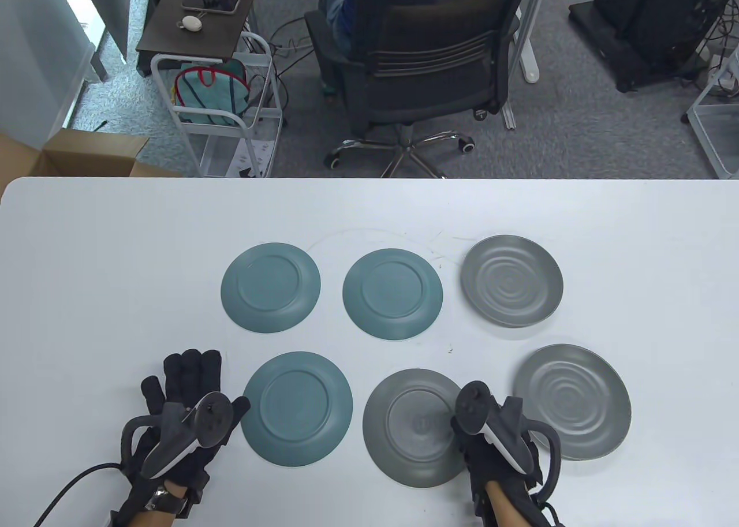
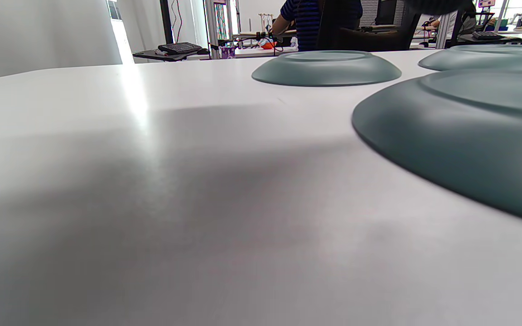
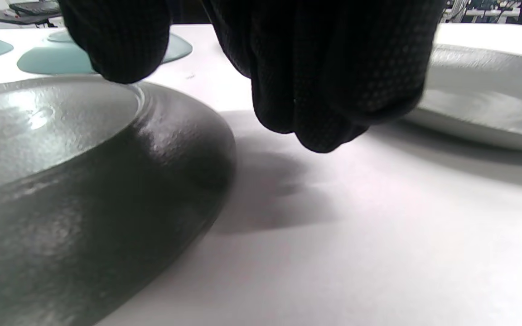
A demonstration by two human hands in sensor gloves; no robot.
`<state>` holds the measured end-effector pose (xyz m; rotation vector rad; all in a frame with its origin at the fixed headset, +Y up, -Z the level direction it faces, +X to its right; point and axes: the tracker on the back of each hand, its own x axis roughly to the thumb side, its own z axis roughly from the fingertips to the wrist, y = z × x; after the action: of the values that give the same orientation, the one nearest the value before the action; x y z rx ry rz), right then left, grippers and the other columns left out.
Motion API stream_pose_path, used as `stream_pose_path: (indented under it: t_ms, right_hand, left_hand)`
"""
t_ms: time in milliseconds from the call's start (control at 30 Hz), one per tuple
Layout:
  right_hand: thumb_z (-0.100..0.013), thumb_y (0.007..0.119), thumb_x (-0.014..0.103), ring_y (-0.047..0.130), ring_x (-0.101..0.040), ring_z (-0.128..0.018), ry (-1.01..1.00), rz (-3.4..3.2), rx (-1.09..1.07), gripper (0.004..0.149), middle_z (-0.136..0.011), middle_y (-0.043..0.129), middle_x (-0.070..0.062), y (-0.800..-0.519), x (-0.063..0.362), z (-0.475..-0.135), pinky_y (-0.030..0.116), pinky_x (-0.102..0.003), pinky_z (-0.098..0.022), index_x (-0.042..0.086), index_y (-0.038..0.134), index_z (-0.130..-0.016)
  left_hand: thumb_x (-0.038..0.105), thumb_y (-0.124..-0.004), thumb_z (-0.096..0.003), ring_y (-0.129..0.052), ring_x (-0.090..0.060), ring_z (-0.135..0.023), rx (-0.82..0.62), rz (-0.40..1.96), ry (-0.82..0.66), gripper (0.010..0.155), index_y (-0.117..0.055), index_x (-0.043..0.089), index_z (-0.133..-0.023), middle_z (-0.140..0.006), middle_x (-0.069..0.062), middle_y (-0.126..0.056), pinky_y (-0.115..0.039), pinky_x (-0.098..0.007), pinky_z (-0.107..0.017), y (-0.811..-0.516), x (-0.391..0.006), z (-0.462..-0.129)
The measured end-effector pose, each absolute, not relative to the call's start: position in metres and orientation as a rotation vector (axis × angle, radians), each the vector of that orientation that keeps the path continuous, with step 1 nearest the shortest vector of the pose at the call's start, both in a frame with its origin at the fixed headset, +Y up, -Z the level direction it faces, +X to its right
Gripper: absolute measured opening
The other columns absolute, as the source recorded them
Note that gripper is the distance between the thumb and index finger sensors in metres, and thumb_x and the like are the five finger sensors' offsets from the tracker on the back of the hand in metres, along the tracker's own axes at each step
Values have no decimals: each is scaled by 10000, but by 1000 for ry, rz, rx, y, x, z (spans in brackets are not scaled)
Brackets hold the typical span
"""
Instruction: Flip plate to back facing up
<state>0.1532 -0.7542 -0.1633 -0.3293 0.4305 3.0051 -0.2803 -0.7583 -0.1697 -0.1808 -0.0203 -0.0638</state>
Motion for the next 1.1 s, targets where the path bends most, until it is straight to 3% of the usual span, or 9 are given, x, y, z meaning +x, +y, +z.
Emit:
stream_pose_path:
  t_ms: [233, 333, 467, 733, 900, 1100]
  right_hand:
    - [-485, 744, 516, 876, -422, -732, 212, 3021, -318, 735, -922, 804, -206, -726, 180, -147, 799, -458, -492, 53, 581, -1032]
    - [-482, 745, 530, 848, -443, -767, 210, 2992, -366, 756, -950, 777, -221, -724, 198, -142, 778, -485, -518, 56, 568, -1044]
    - [-478, 741, 554, 730, -501, -878, 287, 3000, -451, 815, -1043, 651, -267, -734, 219, -140, 700, -557, -599, 65, 499, -1083]
    - [-471, 739, 574, 589, -536, -967, 466, 3019, -544, 862, -1107, 526, -283, -766, 236, -144, 614, -612, -658, 74, 437, -1106]
    - [-474, 733, 573, 579, -531, -973, 523, 3045, -576, 862, -1113, 510, -276, -780, 238, -148, 612, -611, -661, 79, 420, -1107]
    - [-479, 750, 532, 612, -513, -953, 441, 3113, -570, 823, -1096, 529, -267, -787, 237, -150, 626, -593, -655, 83, 439, -1096]
  left_hand:
    - [706, -516, -557, -358, -508, -1161, -183, -69, -15, 898, -237, 149, -1205, -1208, -220, -287, -350, -729, -756, -758, -280, -170]
    - [706, -515, -557, -361, -508, -1160, -187, -68, -12, 898, -238, 150, -1205, -1208, -220, -289, -353, -727, -757, -758, -280, -170]
    - [705, -515, -558, -362, -506, -1161, -192, -69, -11, 897, -238, 150, -1205, -1208, -217, -290, -352, -727, -757, -758, -280, -171]
    - [706, -516, -556, -361, -507, -1161, -197, -70, -10, 897, -240, 152, -1206, -1209, -217, -290, -352, -726, -758, -758, -280, -171]
    - [705, -516, -558, -360, -508, -1161, -201, -72, -9, 896, -242, 150, -1206, -1208, -220, -290, -352, -726, -758, -759, -279, -171]
    - [705, -516, -557, -362, -508, -1161, -207, -75, -6, 897, -241, 150, -1206, -1209, -218, -291, -352, -727, -757, -759, -279, -172]
